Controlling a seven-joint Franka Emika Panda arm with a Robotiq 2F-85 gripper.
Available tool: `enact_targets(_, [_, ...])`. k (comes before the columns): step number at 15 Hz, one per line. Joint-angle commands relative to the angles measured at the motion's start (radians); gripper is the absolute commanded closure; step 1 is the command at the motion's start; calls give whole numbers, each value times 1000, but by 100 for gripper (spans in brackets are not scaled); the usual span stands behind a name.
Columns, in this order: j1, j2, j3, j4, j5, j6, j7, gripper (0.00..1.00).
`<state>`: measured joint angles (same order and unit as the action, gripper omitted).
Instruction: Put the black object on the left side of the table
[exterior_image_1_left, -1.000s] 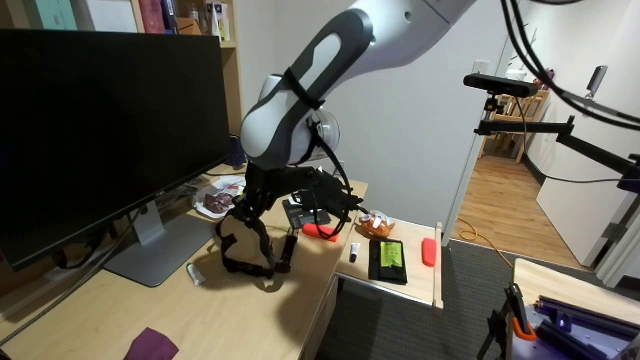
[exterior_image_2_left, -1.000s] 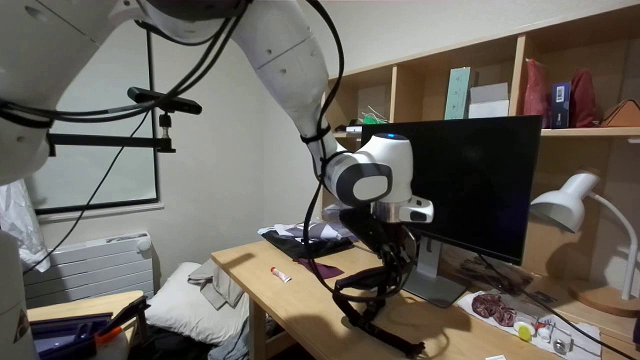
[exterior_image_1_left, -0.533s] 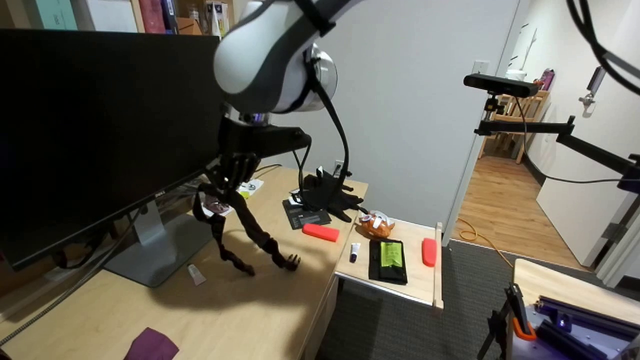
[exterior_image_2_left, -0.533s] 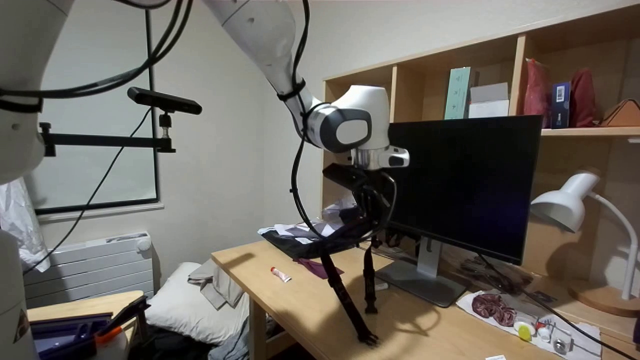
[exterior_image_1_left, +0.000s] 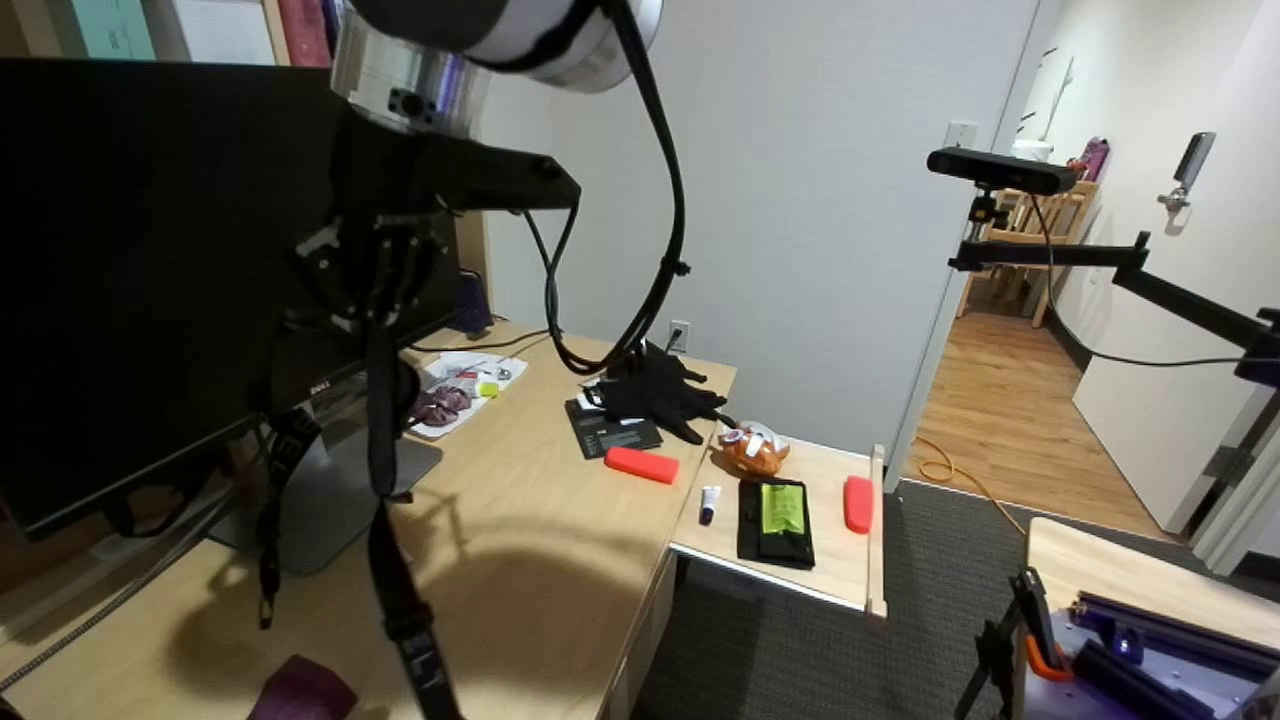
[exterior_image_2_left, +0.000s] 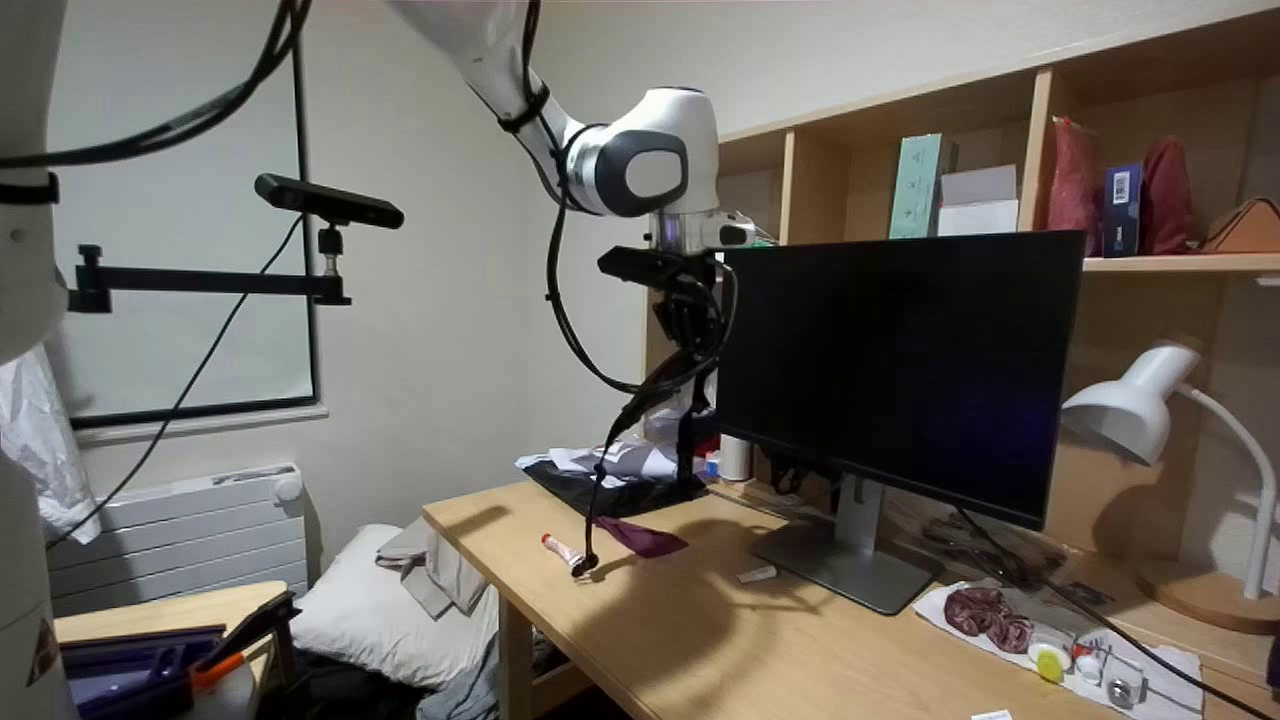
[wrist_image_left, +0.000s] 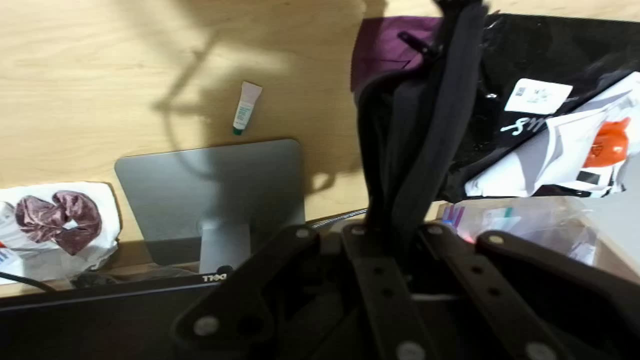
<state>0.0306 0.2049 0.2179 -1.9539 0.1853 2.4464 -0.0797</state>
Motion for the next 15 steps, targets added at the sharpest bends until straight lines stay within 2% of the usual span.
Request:
enact_targets(1, [48,-42,-5,18,22,-90,-21,93])
enact_targets(2, [61,-45,-6,20,12,-109,-23,93])
enact_targets(3, [64,-31,-20,15,4,-67,-1,93])
enact_targets(5, [77,-33,-22,16,3,-71,0,93])
enact_targets(12, [80,-35,-37,12,-17,-63,1,93])
enact_targets(15, [103,-49,-19,-5,-35,-41,-36,93])
